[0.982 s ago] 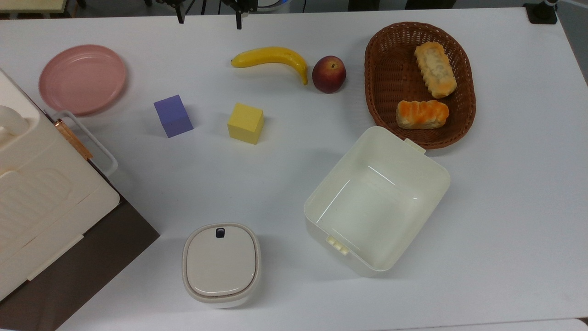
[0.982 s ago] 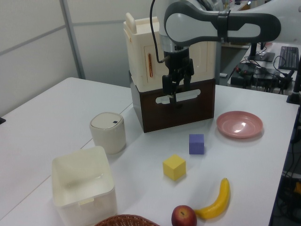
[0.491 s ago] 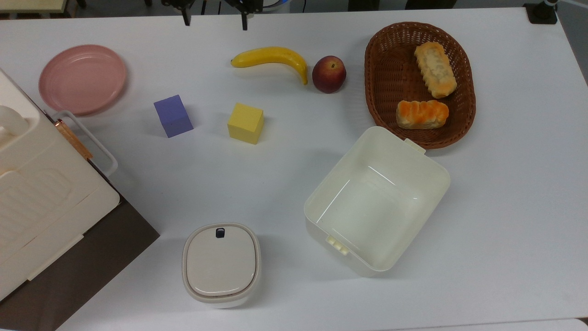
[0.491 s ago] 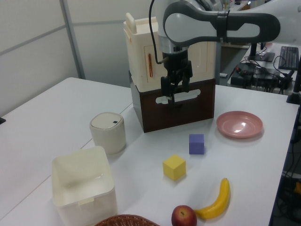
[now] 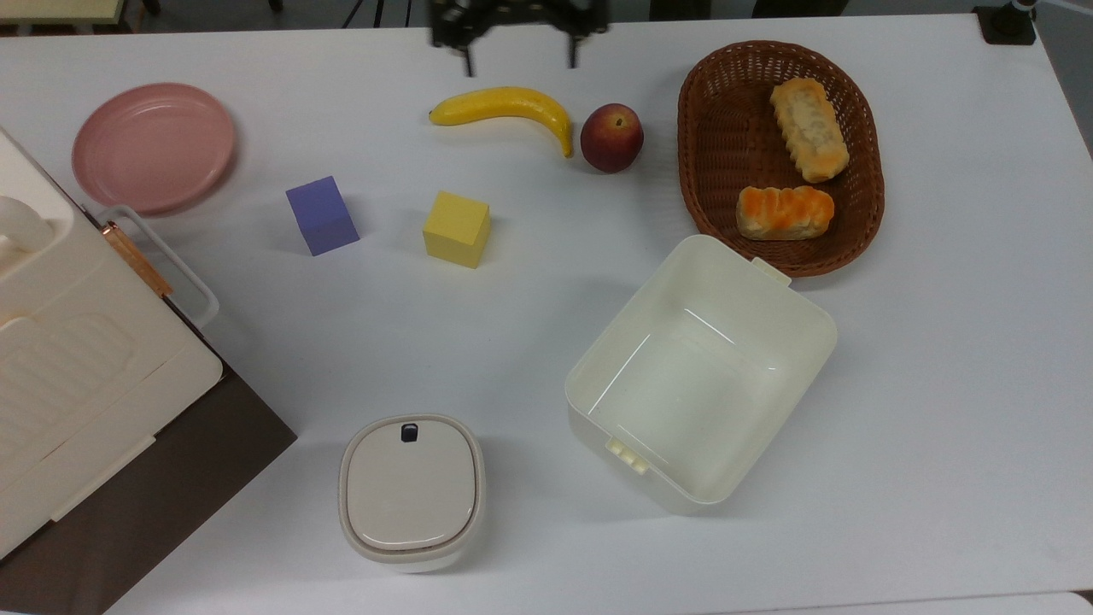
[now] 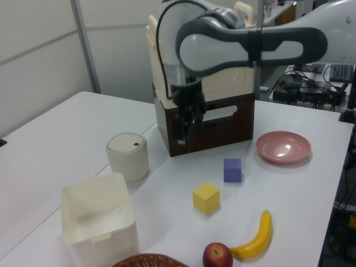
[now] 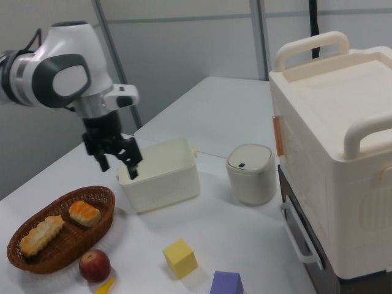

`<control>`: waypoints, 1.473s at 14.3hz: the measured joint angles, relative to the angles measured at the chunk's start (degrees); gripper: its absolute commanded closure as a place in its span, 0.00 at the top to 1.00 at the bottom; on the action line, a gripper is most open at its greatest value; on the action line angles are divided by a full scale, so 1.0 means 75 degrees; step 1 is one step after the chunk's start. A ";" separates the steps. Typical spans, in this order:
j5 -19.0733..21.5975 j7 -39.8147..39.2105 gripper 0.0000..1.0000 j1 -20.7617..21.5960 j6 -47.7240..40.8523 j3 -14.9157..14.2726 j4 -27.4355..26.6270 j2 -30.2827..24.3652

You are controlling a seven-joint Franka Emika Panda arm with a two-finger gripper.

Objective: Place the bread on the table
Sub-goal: 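Move the gripper over the wicker basket toward the golden bread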

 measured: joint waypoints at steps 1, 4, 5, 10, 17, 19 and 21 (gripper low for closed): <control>0.0001 0.0084 1.00 0.0007 0.0003 0.0220 -0.0044 0.0008; 0.0008 0.0404 1.00 0.0174 0.0004 0.0721 -0.0116 0.0042; 0.0011 0.0452 1.00 0.0340 0.0004 0.0786 -0.0122 0.0060; 0.0015 0.0775 1.00 0.1611 0.0080 0.0846 -0.0315 0.0185; 0.0014 0.0626 1.00 0.2464 0.1797 0.0853 -0.0482 0.1276; 0.0014 -0.0430 1.00 0.2464 0.1925 0.0852 -0.0489 0.1432; 0.0014 -0.1735 1.00 0.2456 0.1928 0.0848 -0.0496 0.1552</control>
